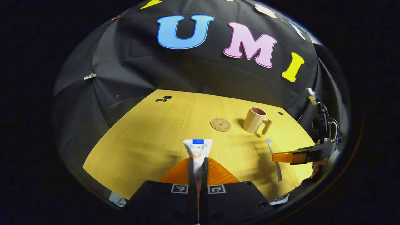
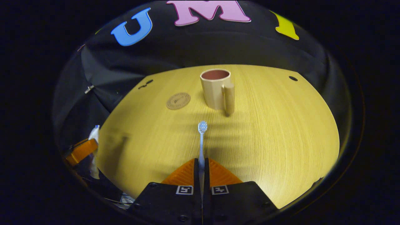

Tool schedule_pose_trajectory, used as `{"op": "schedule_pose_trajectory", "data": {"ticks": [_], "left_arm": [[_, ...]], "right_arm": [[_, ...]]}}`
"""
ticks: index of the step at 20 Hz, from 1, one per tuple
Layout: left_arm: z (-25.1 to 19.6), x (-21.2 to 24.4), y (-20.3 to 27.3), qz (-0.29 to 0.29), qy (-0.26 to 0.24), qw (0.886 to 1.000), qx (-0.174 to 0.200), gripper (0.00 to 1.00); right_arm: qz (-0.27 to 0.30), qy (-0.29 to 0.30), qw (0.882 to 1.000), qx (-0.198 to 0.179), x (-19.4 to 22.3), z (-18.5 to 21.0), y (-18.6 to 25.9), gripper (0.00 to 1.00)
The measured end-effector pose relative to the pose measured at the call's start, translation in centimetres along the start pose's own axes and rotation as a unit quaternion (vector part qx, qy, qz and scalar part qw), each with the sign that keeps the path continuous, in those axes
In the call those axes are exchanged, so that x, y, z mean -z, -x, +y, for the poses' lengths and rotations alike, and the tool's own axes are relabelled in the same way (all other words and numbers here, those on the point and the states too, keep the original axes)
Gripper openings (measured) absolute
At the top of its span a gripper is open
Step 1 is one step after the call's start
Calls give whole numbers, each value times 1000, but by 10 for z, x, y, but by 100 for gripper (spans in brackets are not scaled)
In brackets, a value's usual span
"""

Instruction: Put the toothbrush and toothpaste on the desktop into the cup, then pick up the cup and place it on the coaster on the desktop.

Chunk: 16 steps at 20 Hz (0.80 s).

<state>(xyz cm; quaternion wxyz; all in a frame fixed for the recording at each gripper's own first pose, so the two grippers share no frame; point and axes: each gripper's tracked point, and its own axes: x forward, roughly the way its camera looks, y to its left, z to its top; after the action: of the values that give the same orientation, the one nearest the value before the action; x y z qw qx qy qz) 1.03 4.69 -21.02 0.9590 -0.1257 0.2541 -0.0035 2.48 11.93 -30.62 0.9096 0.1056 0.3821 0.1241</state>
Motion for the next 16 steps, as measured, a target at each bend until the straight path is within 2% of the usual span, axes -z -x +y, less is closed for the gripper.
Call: {"op": "schedule_pose_trajectory", "data": {"ticks": [3,6,11,16], "left_arm": [[-27,-27,-8,-22,7,1000,22,8],[-66,-74,-19,-74,26,995,58,8],[-141,-164,-57,-173,64,974,132,8],[-203,-231,-113,-252,81,947,181,8]], "right_arm": [[-71,-19,997,-30,-40,3,32,6],[-126,-34,990,-55,-78,1,64,6],[-192,-19,979,-62,-118,-22,93,6],[-212,-30,975,-61,-134,-46,108,6]]}}
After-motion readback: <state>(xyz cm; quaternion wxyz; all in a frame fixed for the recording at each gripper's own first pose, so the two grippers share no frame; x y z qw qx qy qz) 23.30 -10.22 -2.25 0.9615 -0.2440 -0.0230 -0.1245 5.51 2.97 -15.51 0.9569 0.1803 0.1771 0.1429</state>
